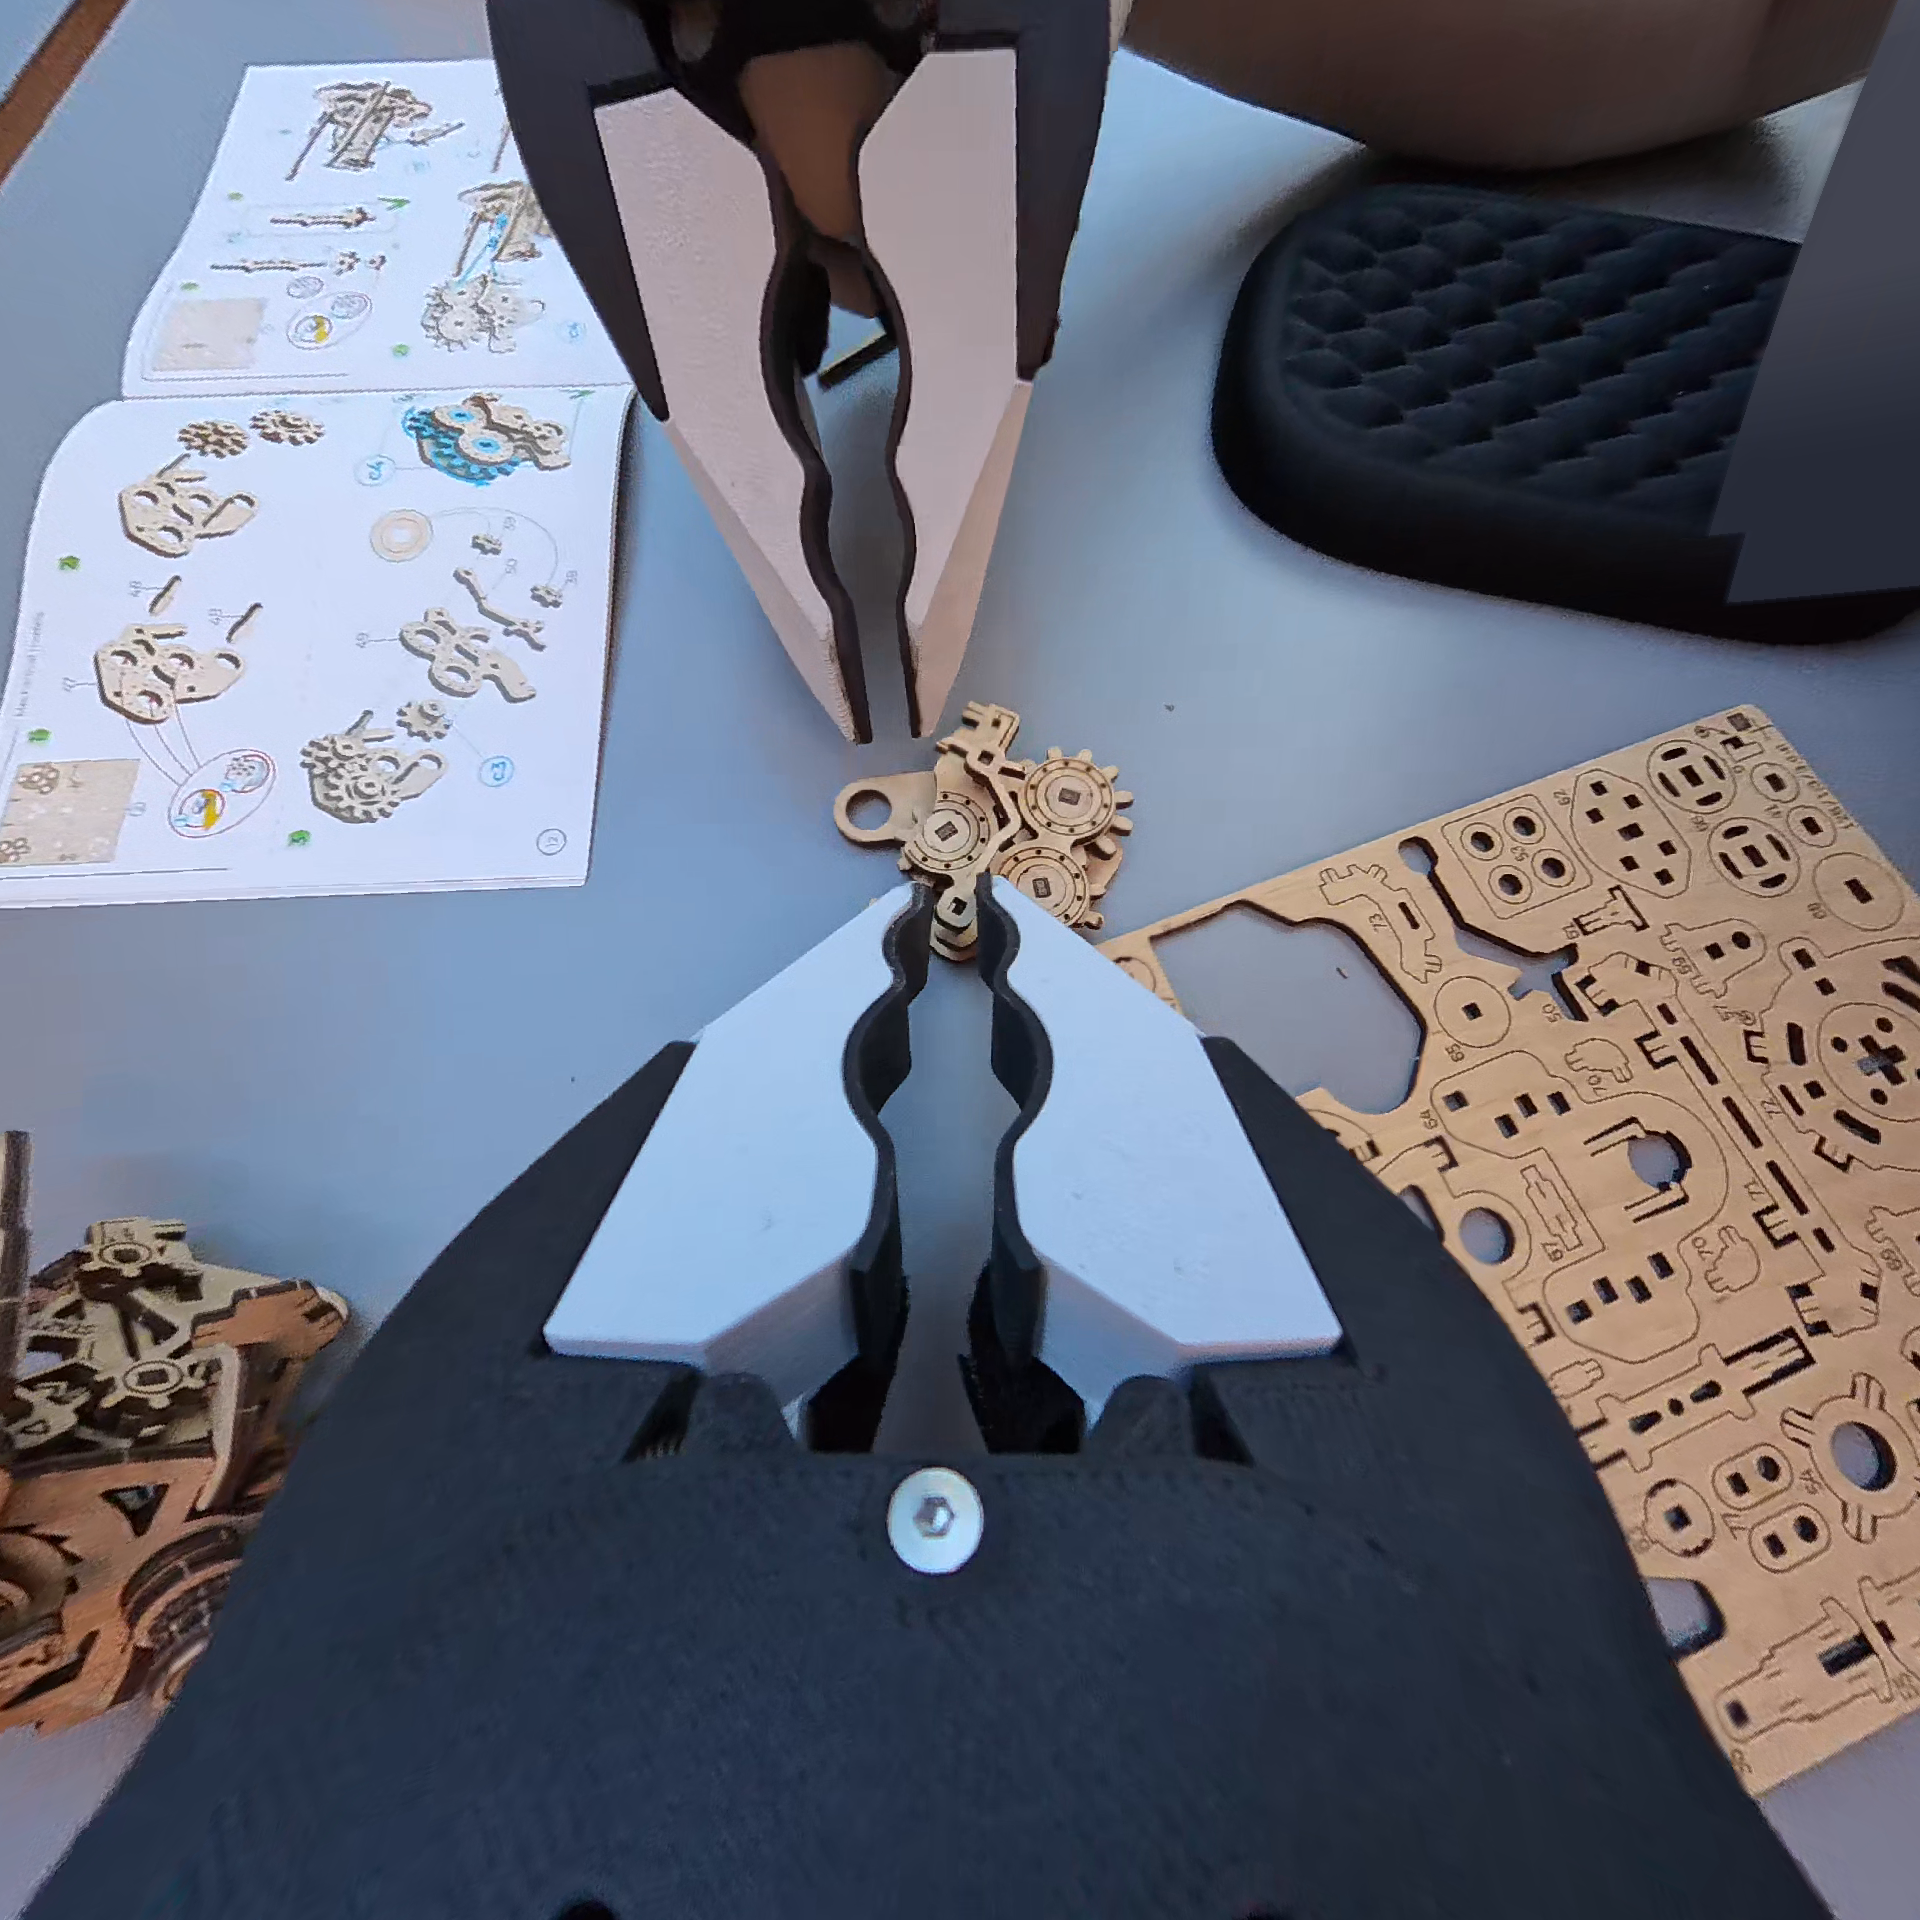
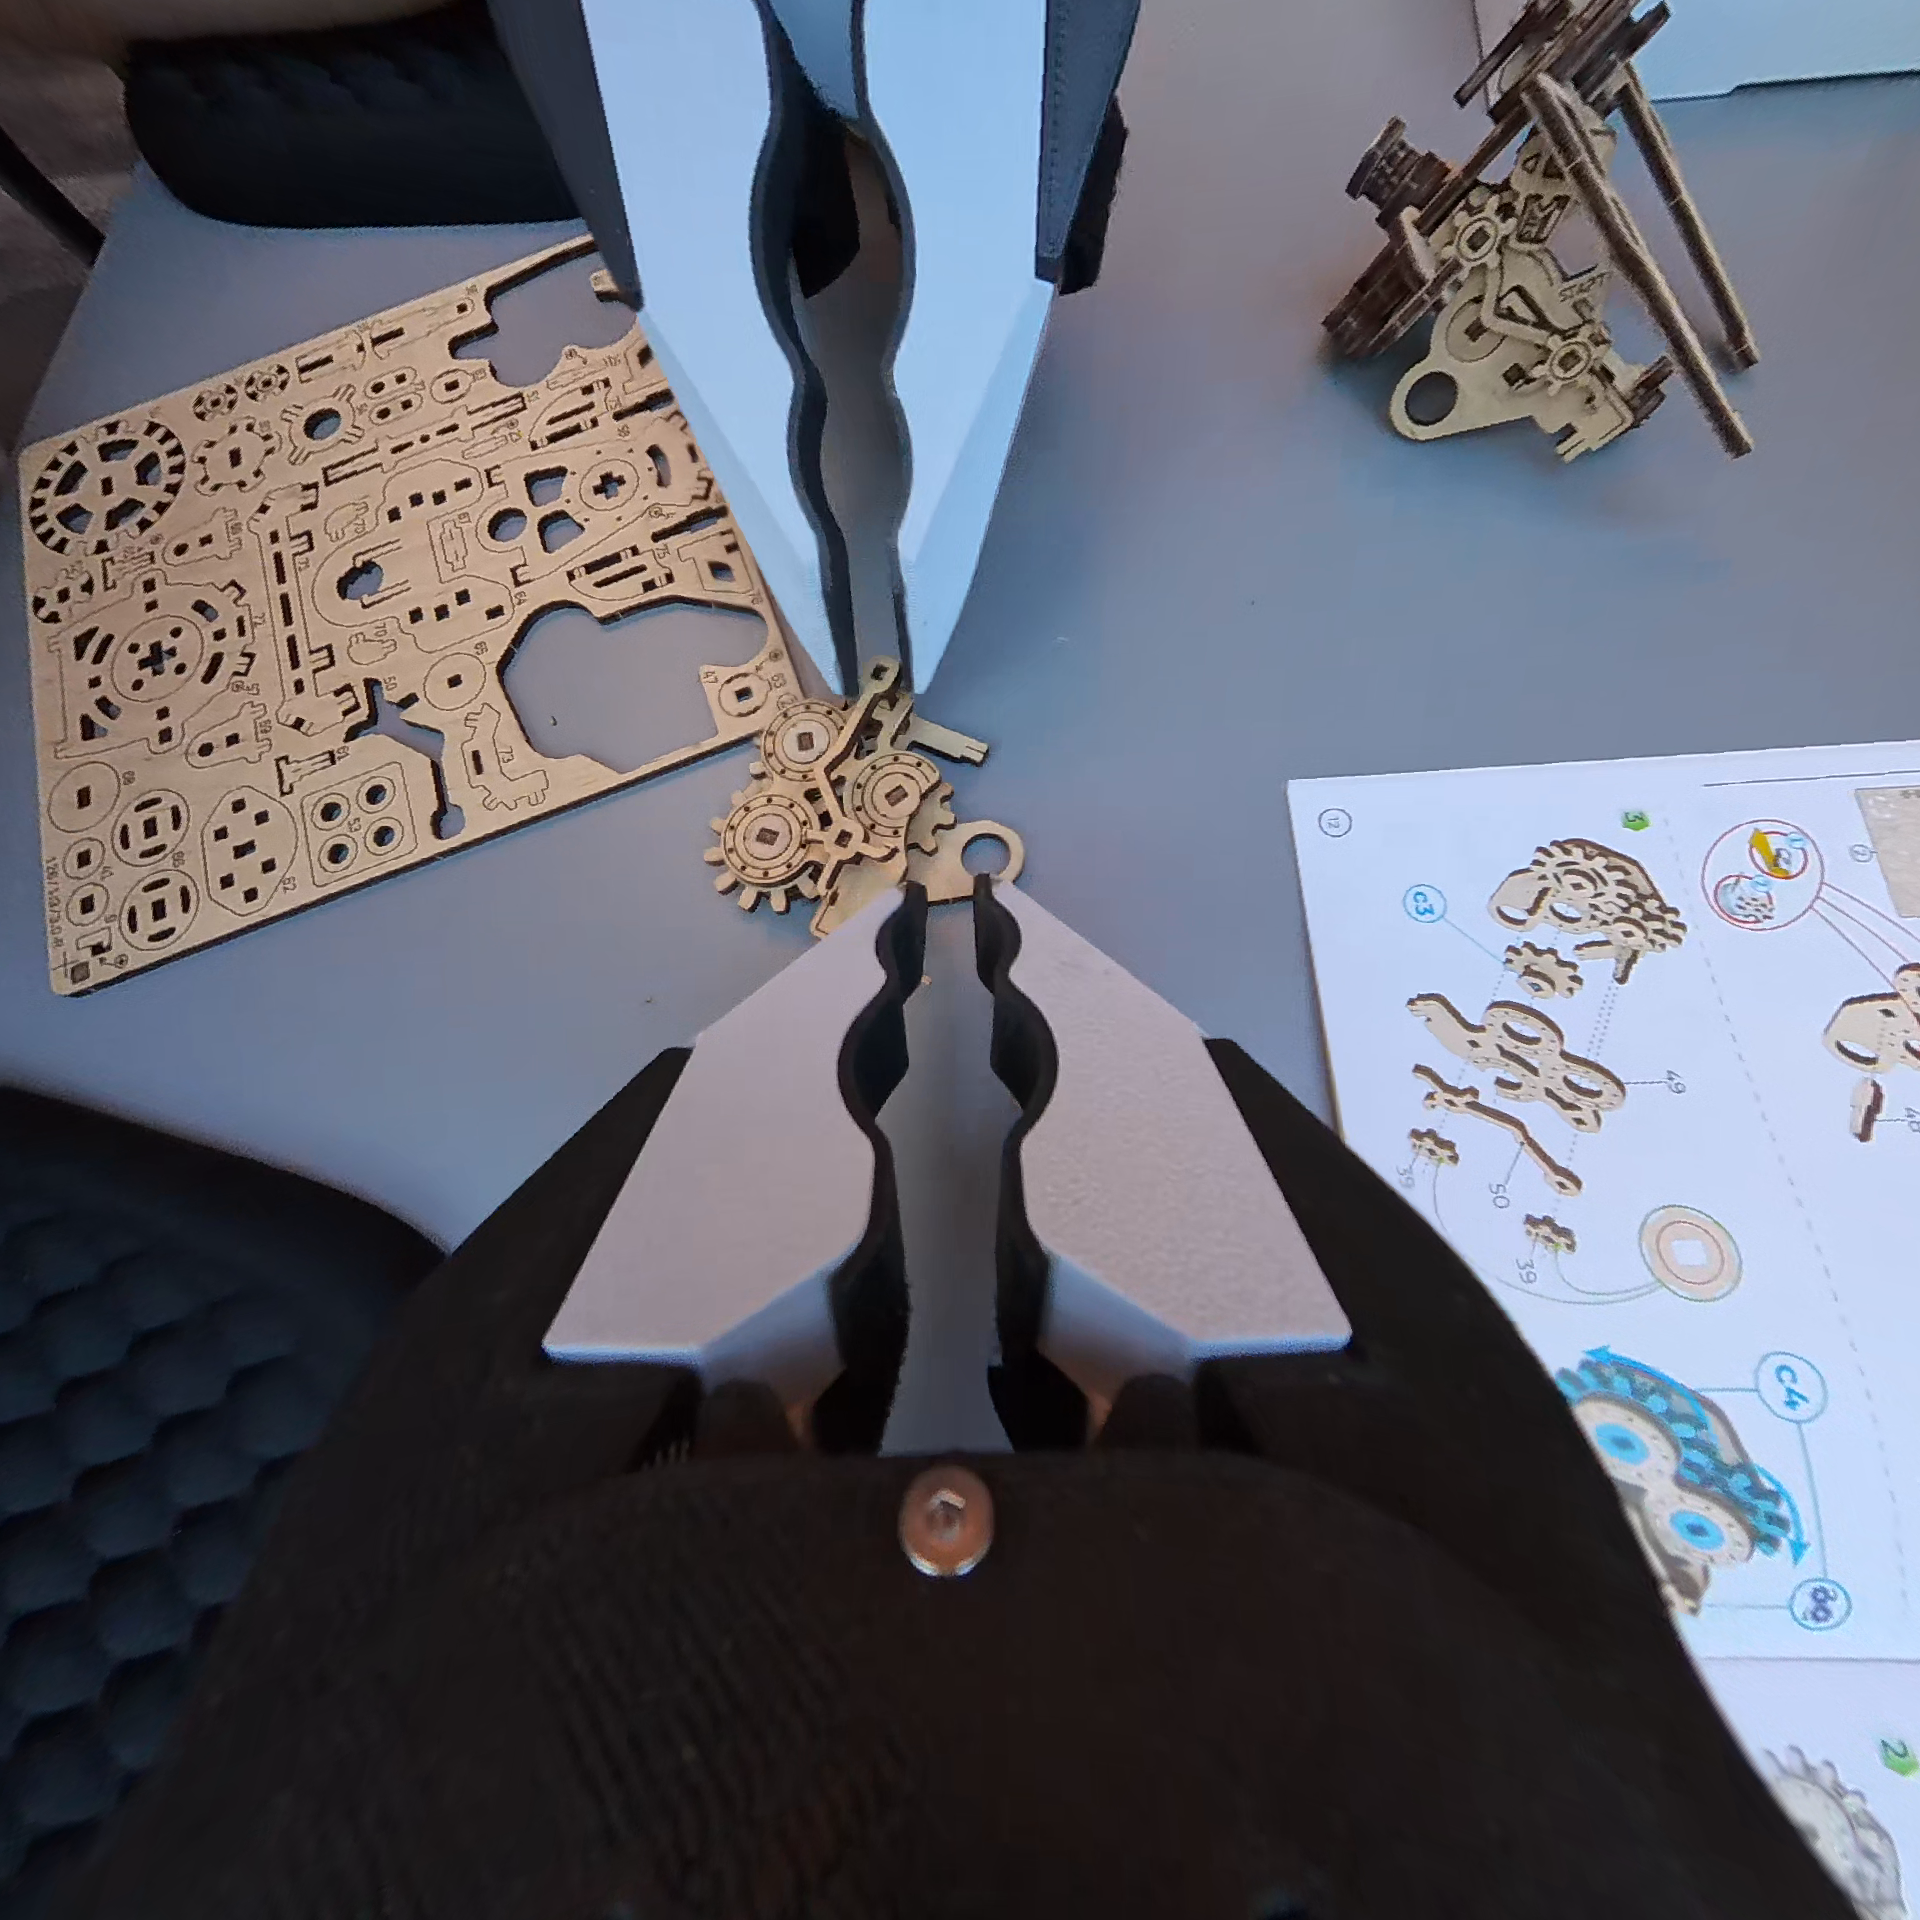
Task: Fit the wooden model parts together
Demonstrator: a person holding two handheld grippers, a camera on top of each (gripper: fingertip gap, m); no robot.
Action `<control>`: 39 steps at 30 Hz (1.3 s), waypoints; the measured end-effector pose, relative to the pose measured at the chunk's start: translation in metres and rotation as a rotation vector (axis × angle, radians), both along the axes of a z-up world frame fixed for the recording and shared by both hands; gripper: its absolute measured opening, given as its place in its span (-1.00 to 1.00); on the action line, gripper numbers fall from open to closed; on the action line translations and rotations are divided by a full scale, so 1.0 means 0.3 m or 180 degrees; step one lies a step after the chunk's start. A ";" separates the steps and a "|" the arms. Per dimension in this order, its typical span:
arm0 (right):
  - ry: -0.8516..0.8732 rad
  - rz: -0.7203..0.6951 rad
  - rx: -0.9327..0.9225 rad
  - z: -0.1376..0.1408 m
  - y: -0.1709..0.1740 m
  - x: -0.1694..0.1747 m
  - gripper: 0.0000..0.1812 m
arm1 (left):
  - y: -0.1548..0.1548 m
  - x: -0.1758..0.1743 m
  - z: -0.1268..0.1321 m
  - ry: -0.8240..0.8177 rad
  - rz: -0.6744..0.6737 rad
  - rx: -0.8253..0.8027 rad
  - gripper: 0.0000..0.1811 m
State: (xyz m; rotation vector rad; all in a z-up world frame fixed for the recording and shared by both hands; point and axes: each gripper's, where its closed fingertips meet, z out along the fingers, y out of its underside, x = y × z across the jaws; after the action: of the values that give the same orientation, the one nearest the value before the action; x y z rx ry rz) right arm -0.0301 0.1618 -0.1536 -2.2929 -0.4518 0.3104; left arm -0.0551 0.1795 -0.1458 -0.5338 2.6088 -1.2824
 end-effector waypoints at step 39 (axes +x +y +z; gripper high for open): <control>0.0060 -0.0942 0.0708 0.049 -0.108 -0.015 -0.96 | -0.104 0.019 0.027 -0.0184 -0.0149 -0.0400 -0.93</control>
State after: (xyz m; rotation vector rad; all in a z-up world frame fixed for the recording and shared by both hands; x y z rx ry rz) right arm -0.0346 0.1295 -0.1390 -2.0995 -0.1253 0.1263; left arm -0.0493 0.1484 -0.1375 -0.4507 2.5203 -1.4612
